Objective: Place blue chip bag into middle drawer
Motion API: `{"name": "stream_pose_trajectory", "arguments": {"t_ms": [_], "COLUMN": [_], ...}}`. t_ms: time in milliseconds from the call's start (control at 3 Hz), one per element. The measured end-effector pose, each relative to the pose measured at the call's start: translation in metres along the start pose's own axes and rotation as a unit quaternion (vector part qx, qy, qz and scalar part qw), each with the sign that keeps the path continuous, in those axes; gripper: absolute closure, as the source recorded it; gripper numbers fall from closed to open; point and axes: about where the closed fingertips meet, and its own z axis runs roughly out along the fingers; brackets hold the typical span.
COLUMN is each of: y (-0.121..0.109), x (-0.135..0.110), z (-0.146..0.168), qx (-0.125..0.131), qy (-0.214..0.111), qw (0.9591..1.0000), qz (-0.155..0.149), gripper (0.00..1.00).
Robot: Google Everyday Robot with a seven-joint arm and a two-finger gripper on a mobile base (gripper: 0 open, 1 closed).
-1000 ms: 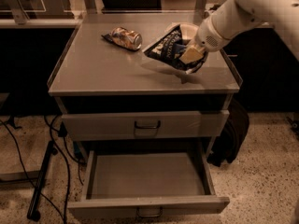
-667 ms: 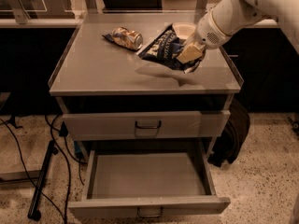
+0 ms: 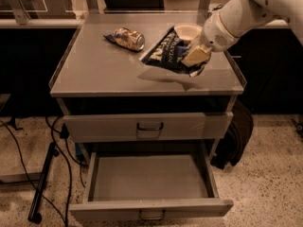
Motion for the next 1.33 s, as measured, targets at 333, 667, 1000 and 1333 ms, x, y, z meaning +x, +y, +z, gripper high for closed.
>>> {"name": "stream_pose_trajectory", "arguments": {"t_ms": [333,667,1000,1333], "y": [0.025,0.059,0.097,0.17], "x": [-0.002,-0.001,0.005,0.046], "z": [-0.02,-0.049,-0.079,-0.071], "qx": [-0.019,-0.031,-0.034,-0.047], "qy": [-0.011,-0.017,-0.015,-0.007], "qw": [0.9995,0.9987,0.9987,0.9984], "qz": [-0.022,-0.035,-0.036,-0.03], "gripper": [1.0,1.0,1.0,1.0]}}
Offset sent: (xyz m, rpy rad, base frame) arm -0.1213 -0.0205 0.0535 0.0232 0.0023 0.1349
